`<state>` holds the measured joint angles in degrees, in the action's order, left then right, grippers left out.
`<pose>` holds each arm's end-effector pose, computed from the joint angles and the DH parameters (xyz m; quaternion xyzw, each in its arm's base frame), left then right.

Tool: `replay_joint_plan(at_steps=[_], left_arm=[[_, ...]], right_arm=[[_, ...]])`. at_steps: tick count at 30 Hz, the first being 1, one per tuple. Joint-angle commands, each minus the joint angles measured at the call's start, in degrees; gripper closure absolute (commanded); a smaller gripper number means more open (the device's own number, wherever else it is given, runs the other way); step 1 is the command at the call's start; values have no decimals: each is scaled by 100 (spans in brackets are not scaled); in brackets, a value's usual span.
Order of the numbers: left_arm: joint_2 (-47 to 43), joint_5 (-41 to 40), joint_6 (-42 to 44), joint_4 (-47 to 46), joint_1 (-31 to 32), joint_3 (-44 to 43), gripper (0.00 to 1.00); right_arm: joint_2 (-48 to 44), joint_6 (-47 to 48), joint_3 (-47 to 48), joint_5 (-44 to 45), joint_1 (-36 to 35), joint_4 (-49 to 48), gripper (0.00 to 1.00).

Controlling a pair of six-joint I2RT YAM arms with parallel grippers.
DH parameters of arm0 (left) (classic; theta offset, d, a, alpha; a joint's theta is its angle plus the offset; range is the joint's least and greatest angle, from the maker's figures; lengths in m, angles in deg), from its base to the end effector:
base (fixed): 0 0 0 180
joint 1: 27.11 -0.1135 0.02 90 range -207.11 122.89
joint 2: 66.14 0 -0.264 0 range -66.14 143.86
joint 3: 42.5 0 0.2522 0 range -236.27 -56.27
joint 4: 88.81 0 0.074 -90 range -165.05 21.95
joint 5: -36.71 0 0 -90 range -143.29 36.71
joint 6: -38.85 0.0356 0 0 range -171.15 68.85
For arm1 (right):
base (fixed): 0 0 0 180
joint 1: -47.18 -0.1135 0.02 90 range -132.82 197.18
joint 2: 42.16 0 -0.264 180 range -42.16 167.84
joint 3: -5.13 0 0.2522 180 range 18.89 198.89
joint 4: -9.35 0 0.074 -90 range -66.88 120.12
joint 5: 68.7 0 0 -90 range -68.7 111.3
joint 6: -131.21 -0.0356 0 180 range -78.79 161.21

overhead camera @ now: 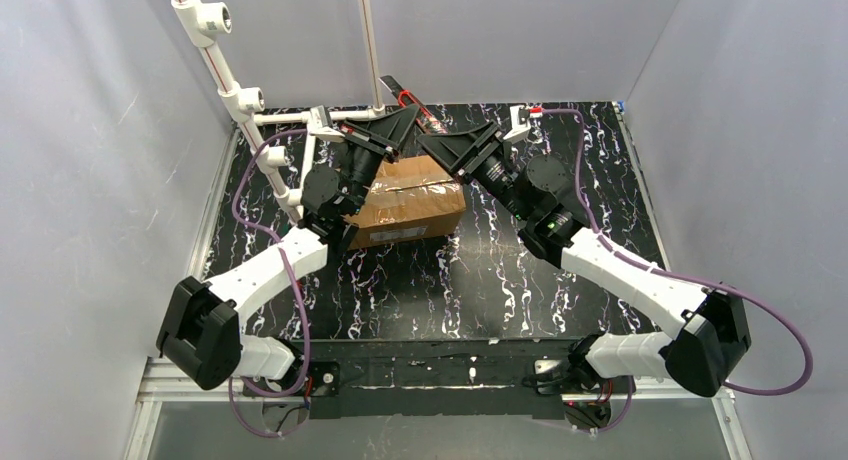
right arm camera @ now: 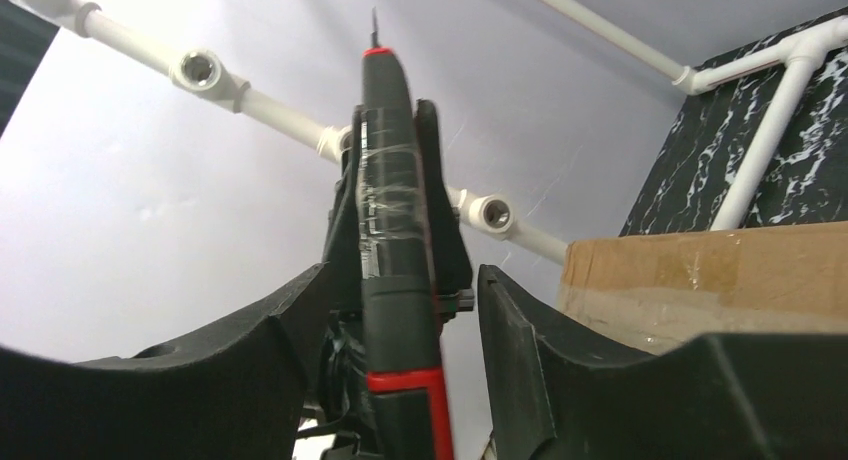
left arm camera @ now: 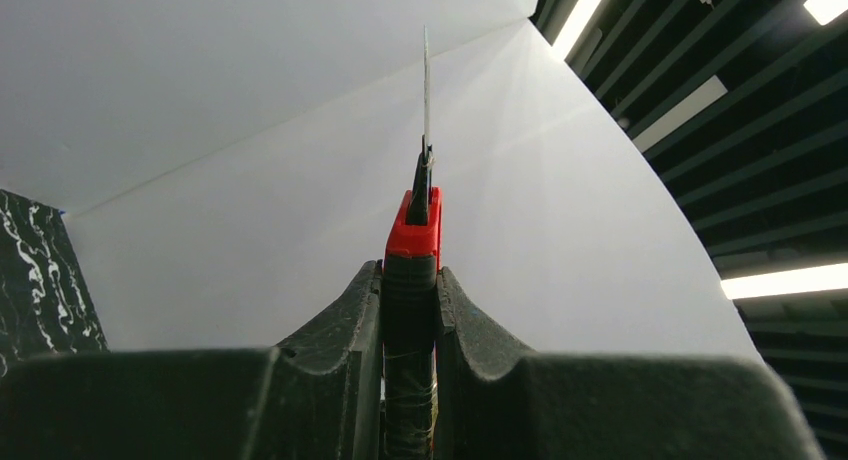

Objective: Unpack the express box
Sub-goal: Adjust the knife.

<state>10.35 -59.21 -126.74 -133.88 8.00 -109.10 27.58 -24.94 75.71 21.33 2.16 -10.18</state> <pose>0.2444 -0.1674 0.3899 -0.2021 0.4155 -0.7158 0.5236 0.2004 0.2005 0.4030 0.1049 0.5612 0.6772 0.4641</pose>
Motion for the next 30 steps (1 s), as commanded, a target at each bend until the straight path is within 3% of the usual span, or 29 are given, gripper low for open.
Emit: replay_joint_plan(at_steps=[1,4,9,10,11,12,13,16,18,21,22,23,26,30], left_arm=[[-383,-287,146,-473,13,78,100],[-387,-280,137,-479,13,110,100],[-399,-357,127,-568,9,199,100],[-399,-353,148,-573,13,197,100],[-406,-350,192,-569,13,195,100],[-409,-331,229,-562,13,191,100],[-384,-269,218,-560,11,175,100],[-290,-176,128,-559,15,212,100],[-321,-94,218,-400,15,268,96],[-639,180,474,448,4,436,58],[-800,304,605,876,4,490,41],[-1036,460,754,1473,4,497,32],[-1410,1149,1990,3566,13,135,25],[-1480,1532,3644,6152,64,-646,27]], right_arm=[[-124,102,159,564,-33,-407,36],[-75,189,233,447,-33,-357,44],[-29,272,367,423,-34,-294,37],[16,304,465,381,-34,-231,40],[90,359,589,270,-34,-185,66],[199,431,818,81,-26,65,99],[309,481,952,-188,-17,291,99],[268,-4,370,-369,74,-558,99],[165,261,435,-313,166,-151,99],[-116,650,528,-464,472,125,99],[-233,810,583,-551,694,440,99],[-286,869,654,-779,1017,655,99],[-363,1009,822,-1883,2202,1221,99],[-441,2353,1510,-3200,3290,3387,99]])
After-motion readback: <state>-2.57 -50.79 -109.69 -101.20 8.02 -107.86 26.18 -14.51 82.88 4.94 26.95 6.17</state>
